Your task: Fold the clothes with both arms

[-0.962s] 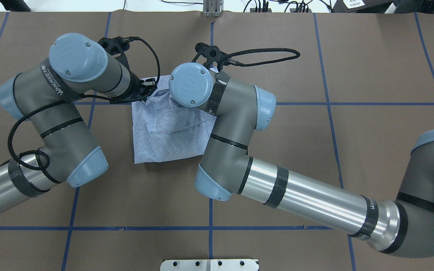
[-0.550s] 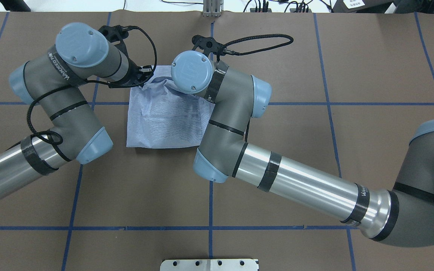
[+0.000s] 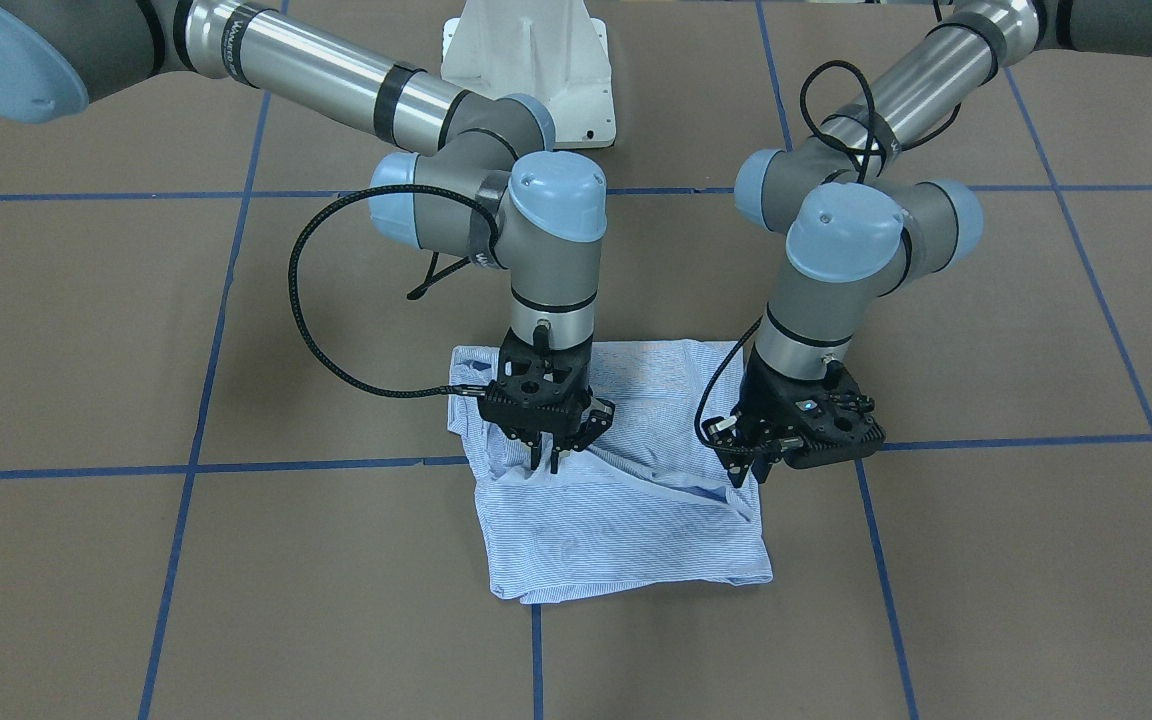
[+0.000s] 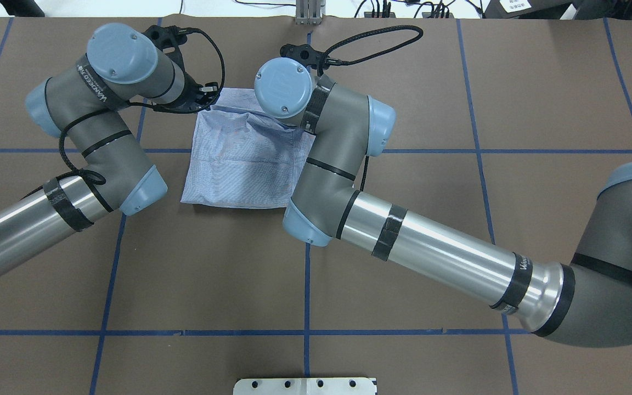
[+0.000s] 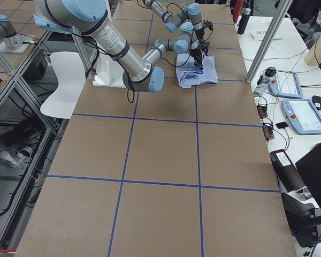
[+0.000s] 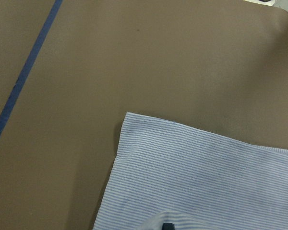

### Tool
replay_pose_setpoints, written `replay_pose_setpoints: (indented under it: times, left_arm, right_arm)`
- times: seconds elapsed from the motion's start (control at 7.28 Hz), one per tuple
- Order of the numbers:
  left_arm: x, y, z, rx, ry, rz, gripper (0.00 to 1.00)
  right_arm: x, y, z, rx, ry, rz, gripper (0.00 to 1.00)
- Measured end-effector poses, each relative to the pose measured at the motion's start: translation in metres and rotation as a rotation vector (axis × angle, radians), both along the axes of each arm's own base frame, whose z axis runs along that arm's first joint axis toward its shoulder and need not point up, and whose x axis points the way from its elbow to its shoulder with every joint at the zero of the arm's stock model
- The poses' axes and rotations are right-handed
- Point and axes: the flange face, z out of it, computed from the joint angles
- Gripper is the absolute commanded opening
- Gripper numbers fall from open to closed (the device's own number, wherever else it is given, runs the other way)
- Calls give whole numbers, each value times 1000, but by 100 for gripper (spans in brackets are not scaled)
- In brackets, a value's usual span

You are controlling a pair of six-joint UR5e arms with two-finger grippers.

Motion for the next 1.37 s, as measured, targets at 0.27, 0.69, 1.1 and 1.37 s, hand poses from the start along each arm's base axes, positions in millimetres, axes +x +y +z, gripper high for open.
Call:
replay_pose_setpoints:
  times: [0.27, 0.69, 1.1, 1.37]
  left_arm:
    - [-39, -8, 3, 42, 35, 124, 100]
    - [-116, 63, 21, 120, 80, 217, 100]
    - [-205, 123, 83, 277, -91, 359, 100]
    - [-303, 140, 147, 350, -220, 433, 100]
  right_arm:
    - [49, -43, -7, -53, -55, -121, 100]
    - [138, -69, 29, -92, -114, -258, 100]
    - [284, -37, 127, -13, 15, -405, 100]
    - [388, -6, 197, 33, 103, -534, 100]
